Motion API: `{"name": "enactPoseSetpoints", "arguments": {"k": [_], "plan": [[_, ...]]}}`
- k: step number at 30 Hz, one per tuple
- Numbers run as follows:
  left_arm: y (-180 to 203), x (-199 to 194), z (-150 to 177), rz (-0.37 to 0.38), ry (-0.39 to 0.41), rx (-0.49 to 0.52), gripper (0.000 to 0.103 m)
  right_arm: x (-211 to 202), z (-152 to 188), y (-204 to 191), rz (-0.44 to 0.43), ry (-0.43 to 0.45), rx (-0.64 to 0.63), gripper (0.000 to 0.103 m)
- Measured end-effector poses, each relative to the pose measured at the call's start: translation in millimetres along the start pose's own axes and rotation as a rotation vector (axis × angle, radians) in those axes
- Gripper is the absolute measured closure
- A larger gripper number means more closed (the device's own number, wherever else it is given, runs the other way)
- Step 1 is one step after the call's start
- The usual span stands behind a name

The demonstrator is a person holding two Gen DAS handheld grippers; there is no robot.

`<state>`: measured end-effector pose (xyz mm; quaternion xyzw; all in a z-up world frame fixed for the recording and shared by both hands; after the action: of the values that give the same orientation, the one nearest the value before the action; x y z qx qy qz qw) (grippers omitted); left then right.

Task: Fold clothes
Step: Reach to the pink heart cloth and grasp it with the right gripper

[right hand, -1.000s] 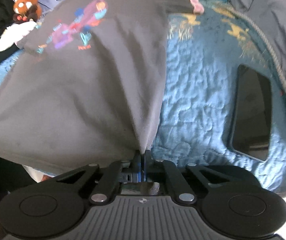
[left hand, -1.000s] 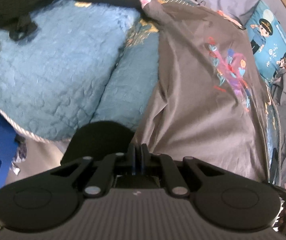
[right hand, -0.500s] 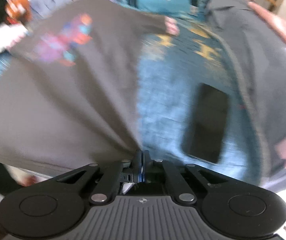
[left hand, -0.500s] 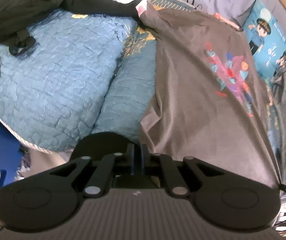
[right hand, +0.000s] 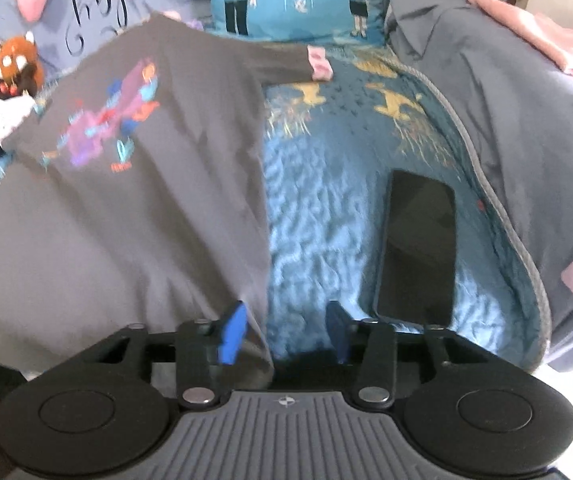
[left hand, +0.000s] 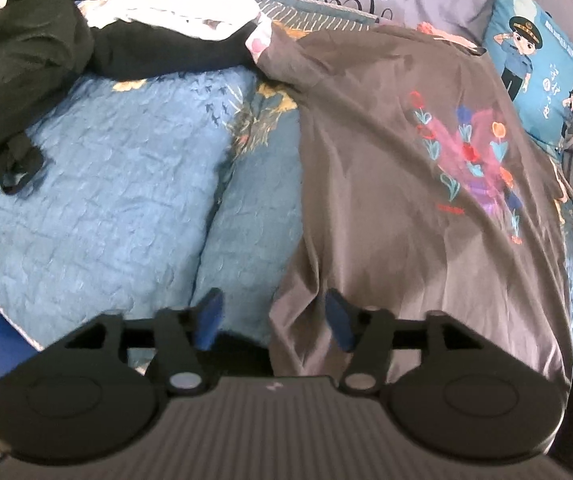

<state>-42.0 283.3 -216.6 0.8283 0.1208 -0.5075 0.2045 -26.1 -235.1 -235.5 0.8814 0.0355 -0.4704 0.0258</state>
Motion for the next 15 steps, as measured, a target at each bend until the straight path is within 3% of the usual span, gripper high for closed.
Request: {"name": "enactPoseSetpoints", "arguments": {"k": [4, 11, 15], "plan": [[15.9, 1.7, -20.5, 0.021, 0.033, 0.024, 0.009, 3.0, -20.5, -4.8, -0.058, 0.059, 0.057, 0.045], [70.6, 11.4, -64.3, 0.072, 0.079, 0.075, 0.005, 38.3, -95.3, 16.0, -0.123, 0.183, 0.218, 0.040], [115.0, 23.9, -69.8, 0.129, 0.068, 0.122, 0.004, 88.2, -142.5, 41.8, -0.232, 0.206, 0.399, 0.040]]}}
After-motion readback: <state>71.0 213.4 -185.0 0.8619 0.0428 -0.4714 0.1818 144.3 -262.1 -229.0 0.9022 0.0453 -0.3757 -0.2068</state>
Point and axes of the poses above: each gripper's, at about its wrist camera, not at the fingertips, and x roughly the way its jaws point, y to its right, z to its underside, the point moved 9 cm from there along x, roughly the way its jaws point, and after that the axes turned 6 degrees about -x, right-handed, at the moved point
